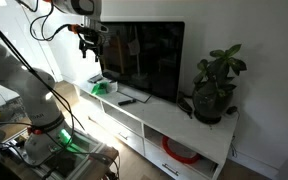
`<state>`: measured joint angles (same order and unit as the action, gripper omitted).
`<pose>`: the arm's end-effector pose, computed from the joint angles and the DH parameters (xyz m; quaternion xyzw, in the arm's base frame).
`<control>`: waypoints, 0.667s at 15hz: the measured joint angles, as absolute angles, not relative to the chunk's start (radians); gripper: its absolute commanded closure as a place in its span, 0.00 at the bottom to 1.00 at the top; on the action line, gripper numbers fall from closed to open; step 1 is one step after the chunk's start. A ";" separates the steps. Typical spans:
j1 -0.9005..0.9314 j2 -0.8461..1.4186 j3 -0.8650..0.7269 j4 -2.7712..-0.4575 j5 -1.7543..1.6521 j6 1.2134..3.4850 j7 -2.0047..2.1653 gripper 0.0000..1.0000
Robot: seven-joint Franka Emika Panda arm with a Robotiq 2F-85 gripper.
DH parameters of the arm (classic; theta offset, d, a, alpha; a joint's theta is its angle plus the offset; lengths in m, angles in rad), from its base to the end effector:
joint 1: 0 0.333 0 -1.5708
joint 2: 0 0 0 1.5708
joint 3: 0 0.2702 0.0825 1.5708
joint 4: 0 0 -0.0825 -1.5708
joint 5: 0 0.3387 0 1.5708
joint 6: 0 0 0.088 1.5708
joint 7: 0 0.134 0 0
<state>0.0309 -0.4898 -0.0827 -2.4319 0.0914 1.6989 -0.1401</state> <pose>0.3447 -0.0065 0.4133 -0.9897 -0.0396 0.1158 0.0744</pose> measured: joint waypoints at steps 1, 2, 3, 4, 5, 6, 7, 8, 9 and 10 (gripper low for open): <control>0.031 -0.490 -0.083 -2.432 0.091 1.699 -0.140 0.00; 0.031 -0.490 -0.083 -2.432 0.091 1.699 -0.140 0.00; 0.031 -0.490 -0.083 -2.432 0.091 1.699 -0.140 0.00; 0.031 -0.490 -0.083 -2.432 0.091 1.699 -0.140 0.00; 0.029 -0.487 -0.083 -2.433 0.091 1.699 -0.140 0.00; 0.023 -0.475 -0.084 -2.437 0.091 1.699 -0.138 0.00; 0.011 -0.454 -0.088 -2.443 0.091 1.699 -0.136 0.00; -0.007 -0.423 -0.096 -2.454 0.084 1.702 -0.127 0.00; -0.031 -0.386 -0.106 -2.470 0.074 1.724 -0.117 0.00; -0.058 -0.340 -0.119 -2.489 0.065 1.757 -0.110 0.00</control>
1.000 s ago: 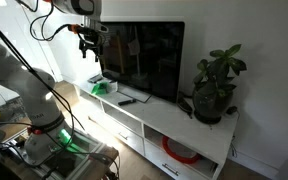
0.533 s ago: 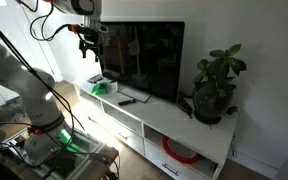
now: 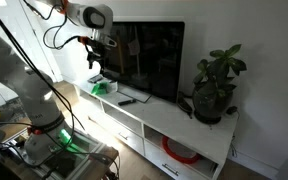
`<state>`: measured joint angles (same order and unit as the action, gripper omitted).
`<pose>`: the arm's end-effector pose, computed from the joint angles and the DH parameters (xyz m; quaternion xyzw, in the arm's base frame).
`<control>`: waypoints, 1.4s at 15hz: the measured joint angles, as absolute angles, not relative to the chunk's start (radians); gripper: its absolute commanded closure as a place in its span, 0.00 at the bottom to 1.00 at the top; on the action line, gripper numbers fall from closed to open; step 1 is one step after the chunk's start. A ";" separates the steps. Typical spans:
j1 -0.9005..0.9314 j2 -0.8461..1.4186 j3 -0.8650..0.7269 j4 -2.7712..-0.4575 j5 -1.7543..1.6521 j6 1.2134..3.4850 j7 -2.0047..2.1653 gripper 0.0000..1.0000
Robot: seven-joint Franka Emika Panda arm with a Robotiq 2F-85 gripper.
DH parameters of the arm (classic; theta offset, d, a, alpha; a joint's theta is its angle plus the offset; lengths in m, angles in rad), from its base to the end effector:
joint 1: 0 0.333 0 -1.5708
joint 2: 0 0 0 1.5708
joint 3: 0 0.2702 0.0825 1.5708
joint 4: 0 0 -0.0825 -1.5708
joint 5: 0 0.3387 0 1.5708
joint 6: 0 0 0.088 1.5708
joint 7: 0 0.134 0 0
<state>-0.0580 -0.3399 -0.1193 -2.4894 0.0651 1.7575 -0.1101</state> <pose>0.3428 -0.0518 0.3413 -0.9786 0.0379 0.1871 0.0765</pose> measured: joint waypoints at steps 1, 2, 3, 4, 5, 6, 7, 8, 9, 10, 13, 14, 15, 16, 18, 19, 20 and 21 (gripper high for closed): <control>-0.083 -0.293 -0.132 -2.506 0.057 1.796 -0.109 0.00; -0.103 -0.245 -0.145 -2.519 0.046 1.843 -0.109 0.00; -0.122 -0.195 -0.156 -2.530 0.029 1.897 -0.109 0.00; -0.138 -0.145 -0.168 -2.538 0.012 1.951 -0.111 0.00; -0.154 -0.094 -0.178 -2.542 -0.014 2.011 -0.112 0.00; -0.169 -0.043 -0.188 -2.544 -0.044 2.075 -0.110 0.00; -0.185 0.009 -0.199 -2.544 -0.085 2.148 -0.103 0.00; -0.199 0.056 -0.210 -2.544 -0.108 2.213 -0.102 0.00; -0.211 0.100 -0.220 -2.543 -0.110 2.269 -0.108 0.00; -0.222 0.138 -0.227 -2.540 -0.110 2.308 -0.115 0.00; -0.228 0.182 -0.231 -2.525 -0.110 2.330 -0.118 0.00; -0.227 0.182 -0.231 -2.522 -0.110 2.330 -0.118 0.00; -0.227 0.181 -0.231 -2.520 -0.110 2.330 -0.118 0.00; -0.227 0.181 -0.231 -2.520 -0.110 2.330 -0.118 0.00; -0.227 0.181 -0.231 -2.520 -0.110 2.330 -0.118 0.00; -0.227 0.181 -0.231 -2.520 -0.110 2.330 -0.118 0.00; -0.227 0.181 -0.231 -2.520 -0.110 2.330 -0.118 0.00; -0.227 0.181 -0.231 -2.520 -0.110 2.330 -0.118 0.00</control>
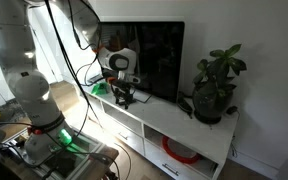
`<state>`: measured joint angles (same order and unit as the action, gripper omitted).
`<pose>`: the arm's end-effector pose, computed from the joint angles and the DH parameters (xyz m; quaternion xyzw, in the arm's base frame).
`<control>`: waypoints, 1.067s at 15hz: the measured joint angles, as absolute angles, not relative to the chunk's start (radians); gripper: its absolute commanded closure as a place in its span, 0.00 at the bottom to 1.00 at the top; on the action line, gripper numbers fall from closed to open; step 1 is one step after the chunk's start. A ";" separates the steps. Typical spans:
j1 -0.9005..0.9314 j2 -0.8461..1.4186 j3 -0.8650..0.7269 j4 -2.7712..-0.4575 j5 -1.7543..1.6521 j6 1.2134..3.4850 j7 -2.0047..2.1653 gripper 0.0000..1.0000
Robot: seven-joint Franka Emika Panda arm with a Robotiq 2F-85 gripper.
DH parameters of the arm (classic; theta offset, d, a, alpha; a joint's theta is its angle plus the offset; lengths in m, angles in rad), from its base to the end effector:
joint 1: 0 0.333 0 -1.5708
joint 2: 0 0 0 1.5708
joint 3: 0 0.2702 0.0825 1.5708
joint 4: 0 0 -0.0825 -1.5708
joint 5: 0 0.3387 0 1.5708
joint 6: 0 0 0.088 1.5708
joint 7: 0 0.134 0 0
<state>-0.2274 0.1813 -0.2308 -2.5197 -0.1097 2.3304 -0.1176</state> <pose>0.3396 -0.1784 0.1582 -0.9739 0.1245 0.1899 0.0012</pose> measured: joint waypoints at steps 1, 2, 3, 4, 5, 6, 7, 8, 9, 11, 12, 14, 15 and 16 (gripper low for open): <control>-0.227 0.181 -0.231 -2.520 -0.110 2.330 -0.118 0.00; -0.228 0.183 -0.231 -2.520 -0.111 2.333 -0.124 0.00; -0.228 0.188 -0.232 -2.520 -0.125 2.346 -0.140 0.00; -0.229 0.197 -0.238 -2.522 -0.161 2.384 -0.146 0.00; -0.230 0.211 -0.247 -2.527 -0.201 2.441 -0.150 0.00; -0.233 0.229 -0.260 -2.534 -0.244 2.515 -0.151 0.00; -0.239 0.253 -0.275 -2.541 -0.275 2.595 -0.159 0.00; -0.251 0.281 -0.287 -2.547 -0.294 2.676 -0.177 0.00; -0.270 0.311 -0.295 -2.552 -0.298 2.758 -0.211 0.00; -0.360 0.367 -0.265 -2.564 -0.239 2.919 -0.334 0.00; -0.393 0.386 -0.254 -2.564 -0.229 2.941 -0.362 0.00; -0.385 0.389 -0.262 -2.560 -0.231 2.939 -0.360 0.00; -0.373 0.386 -0.262 -2.560 -0.231 2.937 -0.354 0.00; -0.362 0.385 -0.262 -2.560 -0.231 2.937 -0.347 0.00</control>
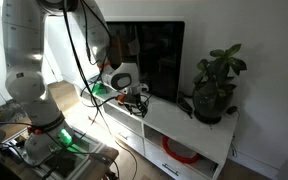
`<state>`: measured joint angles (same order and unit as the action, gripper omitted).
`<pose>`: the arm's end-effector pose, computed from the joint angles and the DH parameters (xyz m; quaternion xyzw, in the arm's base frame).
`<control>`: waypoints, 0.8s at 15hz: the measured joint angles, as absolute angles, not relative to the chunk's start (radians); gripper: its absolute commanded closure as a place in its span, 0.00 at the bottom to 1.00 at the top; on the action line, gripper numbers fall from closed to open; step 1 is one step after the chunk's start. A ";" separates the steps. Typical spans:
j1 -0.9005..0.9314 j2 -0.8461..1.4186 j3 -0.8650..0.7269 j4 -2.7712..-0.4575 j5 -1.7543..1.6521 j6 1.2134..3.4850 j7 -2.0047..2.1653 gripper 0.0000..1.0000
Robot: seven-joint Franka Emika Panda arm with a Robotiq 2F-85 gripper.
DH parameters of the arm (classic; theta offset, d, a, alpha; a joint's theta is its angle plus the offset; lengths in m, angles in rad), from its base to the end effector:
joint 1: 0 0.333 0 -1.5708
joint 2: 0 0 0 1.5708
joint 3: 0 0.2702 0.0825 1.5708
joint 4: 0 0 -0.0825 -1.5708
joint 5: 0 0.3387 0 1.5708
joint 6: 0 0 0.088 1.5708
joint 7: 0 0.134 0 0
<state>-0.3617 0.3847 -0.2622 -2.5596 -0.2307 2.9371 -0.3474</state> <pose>0.3350 -0.2424 0.1063 0.9973 -0.0159 -0.0358 0.0625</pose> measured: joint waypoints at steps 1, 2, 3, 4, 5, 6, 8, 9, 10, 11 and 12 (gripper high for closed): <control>-0.355 0.385 -0.262 -2.560 -0.231 2.937 -0.344 0.00; -0.354 0.385 -0.262 -2.560 -0.231 2.937 -0.343 0.00; -0.354 0.385 -0.262 -2.560 -0.231 2.937 -0.343 0.00; -0.354 0.385 -0.263 -2.560 -0.231 2.937 -0.343 0.00; -0.354 0.385 -0.263 -2.560 -0.231 2.937 -0.343 0.00; -0.344 0.391 -0.276 -2.556 -0.237 2.932 -0.336 0.00; -0.290 0.444 -0.344 -2.515 -0.266 2.891 -0.291 0.00; -0.263 0.489 -0.381 -2.484 -0.285 2.880 -0.262 0.00; -0.242 0.545 -0.413 -2.448 -0.301 2.877 -0.238 0.00; -0.231 0.602 -0.433 -2.413 -0.307 2.877 -0.223 0.00; -0.229 0.661 -0.445 -2.378 -0.307 2.877 -0.215 0.00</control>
<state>-0.2289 0.6612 -0.4453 -2.3777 -0.3075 2.8772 -0.2152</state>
